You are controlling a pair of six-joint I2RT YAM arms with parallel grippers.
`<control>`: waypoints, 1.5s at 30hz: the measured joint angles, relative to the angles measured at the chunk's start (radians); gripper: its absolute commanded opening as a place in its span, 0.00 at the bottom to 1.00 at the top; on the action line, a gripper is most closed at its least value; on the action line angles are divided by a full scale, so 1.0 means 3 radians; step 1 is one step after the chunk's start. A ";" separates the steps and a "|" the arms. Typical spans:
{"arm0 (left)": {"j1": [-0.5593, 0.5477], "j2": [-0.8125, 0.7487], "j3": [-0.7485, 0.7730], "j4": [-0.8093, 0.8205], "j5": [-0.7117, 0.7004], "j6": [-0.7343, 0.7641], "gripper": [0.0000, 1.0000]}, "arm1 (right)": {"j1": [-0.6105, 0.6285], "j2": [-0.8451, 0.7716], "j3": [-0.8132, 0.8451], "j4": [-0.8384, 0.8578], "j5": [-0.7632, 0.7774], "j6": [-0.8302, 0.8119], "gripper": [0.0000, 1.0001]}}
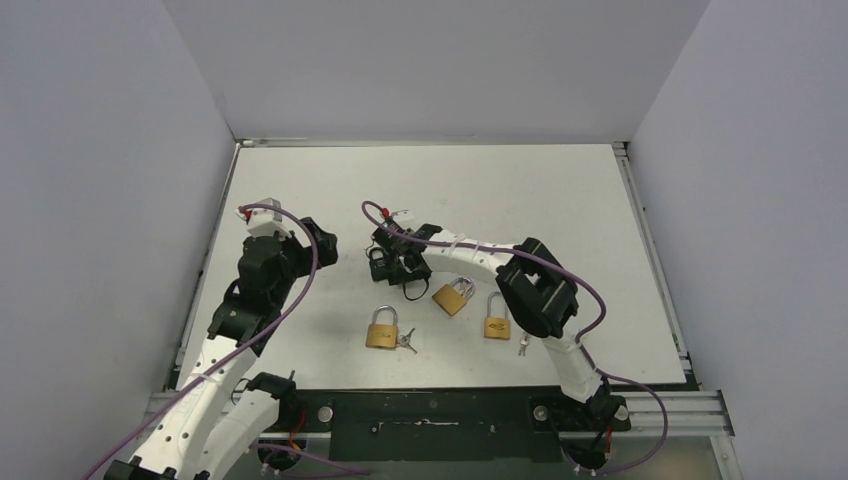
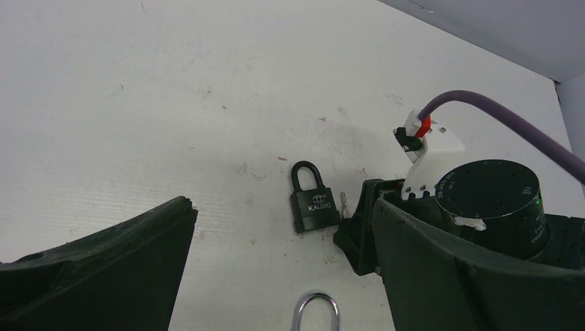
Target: Unlock with the key
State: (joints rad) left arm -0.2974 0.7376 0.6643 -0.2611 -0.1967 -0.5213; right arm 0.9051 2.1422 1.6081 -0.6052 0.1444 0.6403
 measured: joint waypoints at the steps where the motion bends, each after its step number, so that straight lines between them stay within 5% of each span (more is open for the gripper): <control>1: 0.0001 0.0006 -0.0003 0.0000 -0.0006 0.0000 0.97 | 0.0000 0.0023 0.0009 -0.0020 0.0020 -0.0015 0.43; 9: 0.0015 0.0045 -0.0041 -0.0006 -0.0032 -0.0003 0.97 | 0.0015 0.0139 0.0189 -0.0108 0.0031 -0.0103 0.41; 16: 0.0015 0.0057 -0.0045 -0.0017 -0.0041 -0.0036 0.97 | 0.0013 0.0191 0.0276 -0.0148 0.0050 -0.0156 0.19; 20: 0.0015 0.0076 -0.0045 -0.0018 -0.0039 -0.0083 0.97 | 0.0013 0.0182 0.0249 -0.0104 0.0055 -0.0182 0.15; 27: 0.0015 0.0182 -0.0045 -0.0028 0.0099 -0.0261 0.97 | 0.0001 -0.0295 -0.0582 0.0582 0.0045 -0.0431 0.17; 40: 0.0066 0.0880 -0.0050 0.0313 0.1357 -0.0880 0.97 | 0.0089 -0.1562 -0.1741 0.1637 -0.0427 -0.0956 0.18; 45: 0.0081 0.1110 -0.0158 0.0866 0.1944 -0.1198 0.85 | 0.0146 -0.1836 -0.1907 0.1890 -0.0698 -0.1062 0.19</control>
State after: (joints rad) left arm -0.2729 1.0706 0.6170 -0.0013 0.3866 -0.8806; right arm 0.9489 1.5913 1.0359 -0.0383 -0.0650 0.3218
